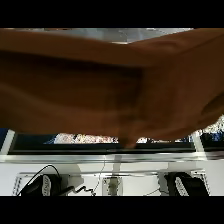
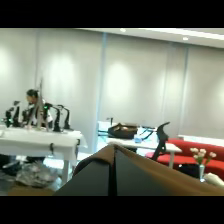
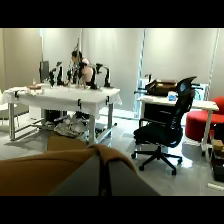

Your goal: Fold the clothes and pants, and hang the long-sleeved shirts on hangers.

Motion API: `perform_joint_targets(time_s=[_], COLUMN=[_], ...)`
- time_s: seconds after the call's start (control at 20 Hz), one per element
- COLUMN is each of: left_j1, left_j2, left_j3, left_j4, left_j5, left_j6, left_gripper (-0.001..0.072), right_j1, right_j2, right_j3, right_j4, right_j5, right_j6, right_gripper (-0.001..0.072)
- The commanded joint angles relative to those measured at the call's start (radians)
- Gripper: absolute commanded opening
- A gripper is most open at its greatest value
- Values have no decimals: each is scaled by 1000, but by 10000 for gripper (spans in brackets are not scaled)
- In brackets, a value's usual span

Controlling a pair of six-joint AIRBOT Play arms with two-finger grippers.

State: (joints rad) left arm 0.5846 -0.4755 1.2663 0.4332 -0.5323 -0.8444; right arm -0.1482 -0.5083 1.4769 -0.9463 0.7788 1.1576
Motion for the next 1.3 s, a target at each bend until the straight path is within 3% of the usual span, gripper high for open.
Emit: perform_joint_targets(time_s=[0.0, 0.25, 0.35, 0.45, 0.6, 0.85, 1.05, 1.25], left_j1=[1, -44, -134, -227, -308, -348, -347, -345], left_j2=[-56, -413, -598, -776, -1002, -1191, -1201, -1200], left_j3=[-2, -2, -2, -2, -1, -1, -1, -1], left_j4=[38, 47, 131, 246, 269, 63, 56, 143], left_j5=[-119, -550, -615, -577, -419, -199, -256, -426], left_j6=[-7, -35, -34, -15, 23, 23, 22, -10], left_gripper=[12, 11, 11, 12, 12, 12, 12, 11], right_j1=[0, 0, 0, 0, 0, 0, -8, -30], right_j2=[-88, -462, -634, -794, -996, -1181, -1181, -1180], right_j3=[1, 1, 1, 1, 1, 1, 2, 2], right_j4=[-9, -13, -12, -13, -13, -24, -174, -249], right_j5=[-10, 185, 231, 230, 164, 31, 66, 276], right_j6=[7, 47, 47, 47, 47, 47, 74, 86], right_gripper=[11, 12, 12, 12, 12, 12, 12, 11])
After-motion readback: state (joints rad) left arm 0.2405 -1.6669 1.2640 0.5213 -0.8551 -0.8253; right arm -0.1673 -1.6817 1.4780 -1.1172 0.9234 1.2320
